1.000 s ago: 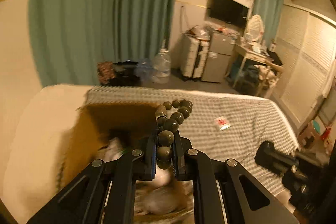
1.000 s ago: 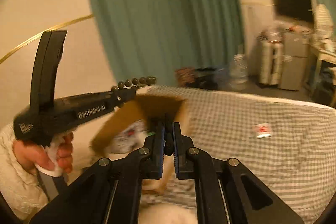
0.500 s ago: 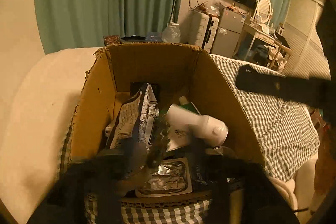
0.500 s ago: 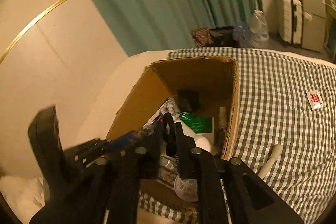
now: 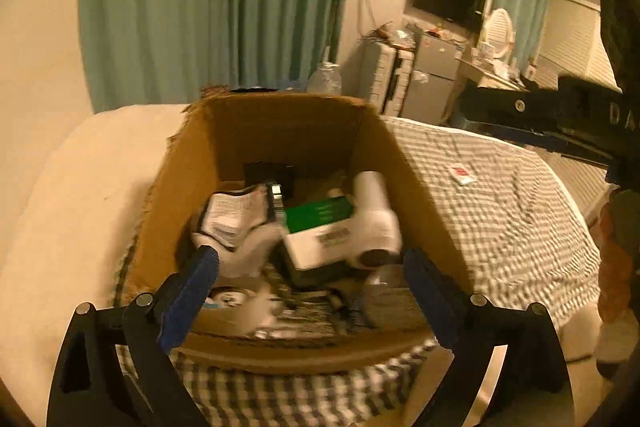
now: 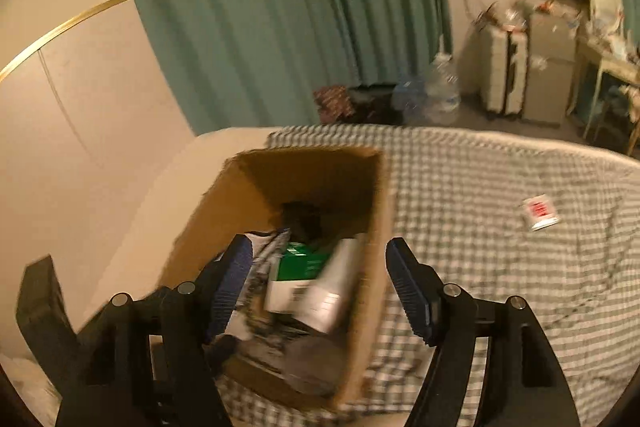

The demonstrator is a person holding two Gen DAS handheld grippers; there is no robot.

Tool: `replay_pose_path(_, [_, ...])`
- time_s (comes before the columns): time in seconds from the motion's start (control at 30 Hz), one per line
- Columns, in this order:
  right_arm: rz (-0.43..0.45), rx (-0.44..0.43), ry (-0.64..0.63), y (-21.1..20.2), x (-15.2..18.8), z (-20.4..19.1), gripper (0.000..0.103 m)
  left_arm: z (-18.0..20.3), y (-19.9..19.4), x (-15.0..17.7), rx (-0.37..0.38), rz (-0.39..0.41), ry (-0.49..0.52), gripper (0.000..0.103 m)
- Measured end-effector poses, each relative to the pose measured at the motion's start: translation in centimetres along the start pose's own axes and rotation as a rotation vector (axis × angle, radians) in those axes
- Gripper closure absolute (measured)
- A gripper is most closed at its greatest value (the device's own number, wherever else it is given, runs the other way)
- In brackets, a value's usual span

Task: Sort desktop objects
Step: 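Carry the bracelet and hair tie to the cardboard box and release both, then grasp the white tube with the left tool while the right tool grasps the red-white sachet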

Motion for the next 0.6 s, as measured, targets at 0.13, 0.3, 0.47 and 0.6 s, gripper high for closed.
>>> replay_pose_path(0.13, [0.108,0.146,-0.045,-4.3,-0.4,5.1,0.030,4.5,-0.9,-1.8,0.036,0.021,0.020,0.000])
replay_pose_path(0.3, [0.174,0.264,-0.019,-8.4,-0.9,11.9,0.023,12.9,0.9,-4.4,0.068,0.041,0.057,0.000])
replay_pose_path(0.47, [0.219,0.245,0.110,-10.1,-0.2,18.4,0.018,18.8,5.7,-4.4,0.081,-0.051,0.143,0.000])
replay_pose_path(0.6, [0.198,0.270,0.164,-9.4,0.9,22.6,0.017,20.0,9.8,-4.2,0.061,-0.150,0.169,0.000])
Point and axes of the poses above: each gripper's, at about its wrist camera, not at the fingertips, and y roughly the way its jaws point, z to its right, x to its underside, the point moved 2 cm from there along y, roughly the way its jaws point, and after that the axes turned 11 degrees about y, right-handed, at the moved point
